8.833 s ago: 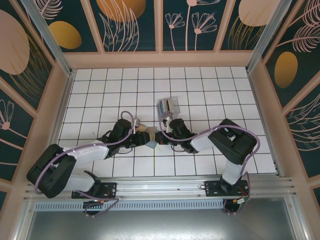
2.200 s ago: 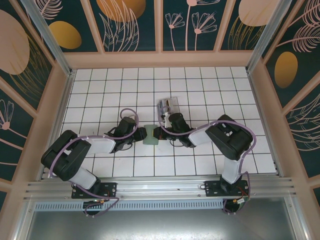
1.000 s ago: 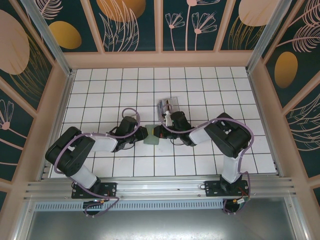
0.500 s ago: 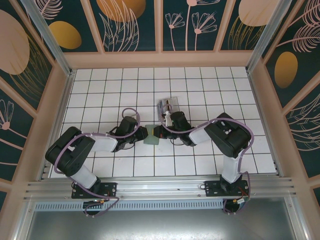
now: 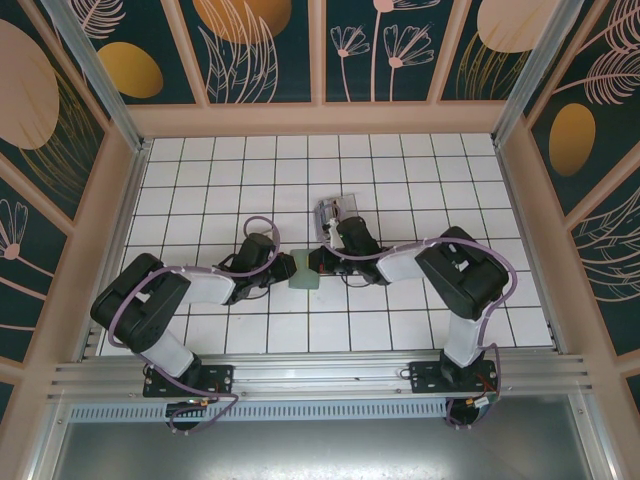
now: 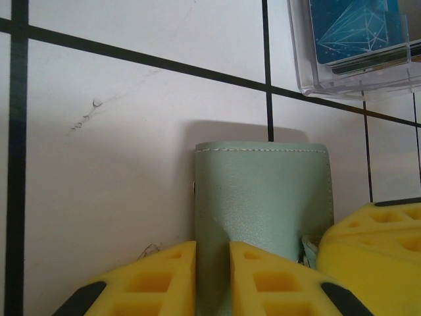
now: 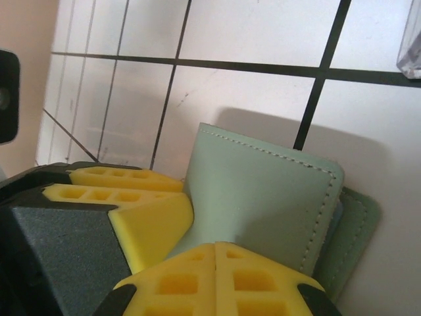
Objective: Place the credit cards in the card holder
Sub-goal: Close the button on the card holder.
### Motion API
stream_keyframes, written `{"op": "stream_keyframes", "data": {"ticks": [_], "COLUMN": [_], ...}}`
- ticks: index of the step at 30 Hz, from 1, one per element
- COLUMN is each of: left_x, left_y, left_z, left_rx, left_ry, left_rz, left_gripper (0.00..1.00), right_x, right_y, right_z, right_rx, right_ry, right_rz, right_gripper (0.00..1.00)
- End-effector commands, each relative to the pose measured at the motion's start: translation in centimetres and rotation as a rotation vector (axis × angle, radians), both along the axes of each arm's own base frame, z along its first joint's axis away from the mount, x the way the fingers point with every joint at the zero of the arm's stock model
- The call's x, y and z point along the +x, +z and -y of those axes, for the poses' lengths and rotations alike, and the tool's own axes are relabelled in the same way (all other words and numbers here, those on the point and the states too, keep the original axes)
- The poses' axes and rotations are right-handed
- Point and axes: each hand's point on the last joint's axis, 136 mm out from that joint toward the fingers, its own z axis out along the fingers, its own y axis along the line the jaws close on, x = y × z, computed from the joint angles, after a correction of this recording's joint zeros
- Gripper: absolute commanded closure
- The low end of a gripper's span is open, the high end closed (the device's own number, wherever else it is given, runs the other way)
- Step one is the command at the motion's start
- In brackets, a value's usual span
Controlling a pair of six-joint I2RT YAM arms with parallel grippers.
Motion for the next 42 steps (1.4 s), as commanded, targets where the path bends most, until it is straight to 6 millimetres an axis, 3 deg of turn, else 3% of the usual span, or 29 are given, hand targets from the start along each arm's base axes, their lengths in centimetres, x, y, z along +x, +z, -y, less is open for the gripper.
{"op": "stream_keyframes", "data": {"ticks": [1, 9, 15, 19, 24, 32, 37, 40, 42], "left_x": [-3.5, -3.5, -3.7, -3.8, -3.9, -4.2, -4.2, -3.8, -3.3], "left_y": [-3.5, -3.8, -3.9, -4.4, -4.3, -4.1, -3.2, -2.0, -0.6], "left_z": [-1.4, -1.2, -1.4, -1.8, -1.2, 0.0, 0.5, 0.2, -0.4], "left_rx": [0.075, 0.062, 0.075, 0.098, 0.055, -0.024, -0.064, -0.061, -0.049], "left_ry": [-0.02, -0.017, -0.015, -0.002, -0.007, -0.024, -0.041, -0.035, -0.018], "left_rz": [-0.146, -0.156, -0.16, -0.178, -0.189, -0.215, -0.198, -0.16, -0.122], "left_gripper": [0.8, 0.8, 0.8, 0.8, 0.8, 0.8, 0.8, 0.79, 0.78], "right_x": [-0.7, -2.2, -2.5, -3.3, -3.8, -4.2, -5.0, -4.7, -4.1], "right_y": [-2.7, -3.6, -3.9, -3.0, -3.6, -6.2, -8.1, -6.5, -4.2], "right_z": [2.1, 0.0, 0.5, 0.5, 1.2, 3.8, 4.8, 4.2, 3.6], "right_rx": [-0.162, -0.128, -0.147, -0.118, -0.212, -0.501, -0.497, -0.439, -0.393], "right_ry": [0.003, 0.069, 0.058, 0.108, 0.101, 0.055, 0.046, 0.026, 0.001], "right_rz": [-0.06, -0.102, -0.087, -0.03, 0.092, 0.336, 0.3, 0.299, 0.318], "right_gripper": [1.0, 1.0, 1.0, 1.0, 1.0, 1.0, 1.0, 1.0, 0.94]}}
